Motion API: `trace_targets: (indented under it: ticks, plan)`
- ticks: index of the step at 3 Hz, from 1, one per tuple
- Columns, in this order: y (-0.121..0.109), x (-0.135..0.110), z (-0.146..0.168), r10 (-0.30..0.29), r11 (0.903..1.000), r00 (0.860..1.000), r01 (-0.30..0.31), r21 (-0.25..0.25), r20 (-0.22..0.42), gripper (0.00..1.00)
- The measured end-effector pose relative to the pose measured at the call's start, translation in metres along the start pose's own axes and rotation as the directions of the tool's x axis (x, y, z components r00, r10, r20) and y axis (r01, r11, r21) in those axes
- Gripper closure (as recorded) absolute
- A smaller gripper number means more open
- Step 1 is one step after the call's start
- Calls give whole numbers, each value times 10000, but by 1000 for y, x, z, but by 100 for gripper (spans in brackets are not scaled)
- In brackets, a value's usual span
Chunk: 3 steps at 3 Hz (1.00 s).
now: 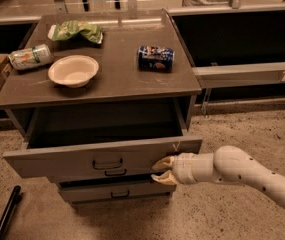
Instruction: Close top drawer
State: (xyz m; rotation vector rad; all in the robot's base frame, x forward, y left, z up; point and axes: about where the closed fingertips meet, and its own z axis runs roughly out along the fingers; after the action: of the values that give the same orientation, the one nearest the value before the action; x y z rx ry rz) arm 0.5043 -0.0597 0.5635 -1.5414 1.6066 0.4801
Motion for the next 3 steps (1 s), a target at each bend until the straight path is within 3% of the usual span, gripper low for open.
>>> trace_targets:
  ticks: [1,2,3]
  plan:
    - [0,0,0,0,10000,10000,0,-1,1,0]
    - [0,0,0,0,10000,10000,0,-1,1,0]
    - [1,-7,-3,-79,10000,10000,79,-38,36,10]
